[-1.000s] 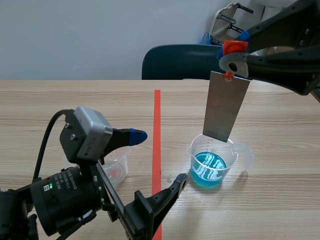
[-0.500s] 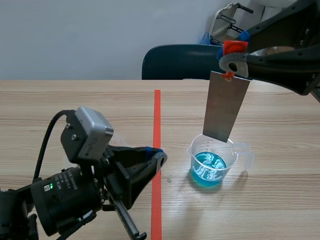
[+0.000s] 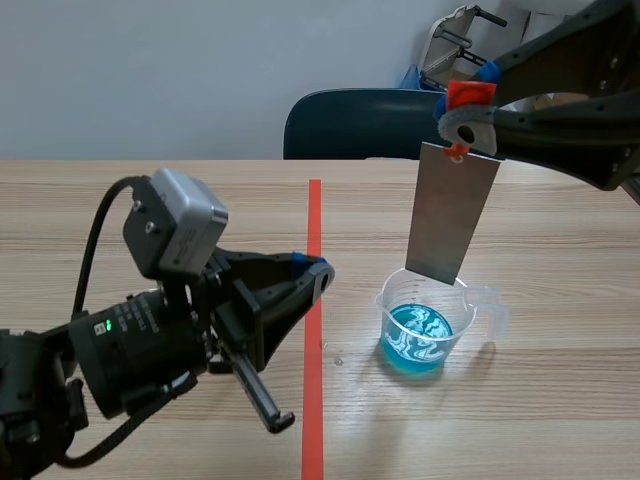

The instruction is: Do the redox reaction experiment

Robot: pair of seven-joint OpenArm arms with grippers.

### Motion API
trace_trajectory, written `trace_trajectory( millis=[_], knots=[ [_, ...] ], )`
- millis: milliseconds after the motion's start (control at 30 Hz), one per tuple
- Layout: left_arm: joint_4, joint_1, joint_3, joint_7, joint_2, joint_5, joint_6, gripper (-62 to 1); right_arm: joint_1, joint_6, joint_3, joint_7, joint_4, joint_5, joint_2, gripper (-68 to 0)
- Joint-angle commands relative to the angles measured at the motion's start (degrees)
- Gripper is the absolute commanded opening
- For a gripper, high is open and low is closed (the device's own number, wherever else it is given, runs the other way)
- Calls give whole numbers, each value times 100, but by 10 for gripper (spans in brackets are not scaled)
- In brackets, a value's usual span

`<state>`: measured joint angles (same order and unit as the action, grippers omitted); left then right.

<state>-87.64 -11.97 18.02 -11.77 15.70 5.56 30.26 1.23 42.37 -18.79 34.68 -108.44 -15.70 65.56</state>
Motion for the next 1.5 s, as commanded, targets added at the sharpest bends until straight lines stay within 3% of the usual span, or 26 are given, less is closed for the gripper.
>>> trace_trajectory(
  millis=[0, 567, 1033, 1300, 1467],
  knots=[
    [-70, 181, 127, -42, -31, 63, -120, -593, 81, 35, 87, 107, -42, -103, 79, -669],
    [975, 1156, 1156, -260, -79, 105, -1012, -594, 81, 35, 87, 107, -42, -103, 79, -669],
    [1023, 1196, 1158, -323, -74, 129, -1001, -594, 81, 35, 87, 107, -42, -103, 79, -669],
    [990, 1012, 1097, -398, 155, 138, -986, -593, 81, 35, 87, 107, -42, -103, 79, -669],
    [859, 614, 686, -992, 422, 234, -651, -511, 81, 35, 87, 107, -42, -103, 79, -669]
  ],
)
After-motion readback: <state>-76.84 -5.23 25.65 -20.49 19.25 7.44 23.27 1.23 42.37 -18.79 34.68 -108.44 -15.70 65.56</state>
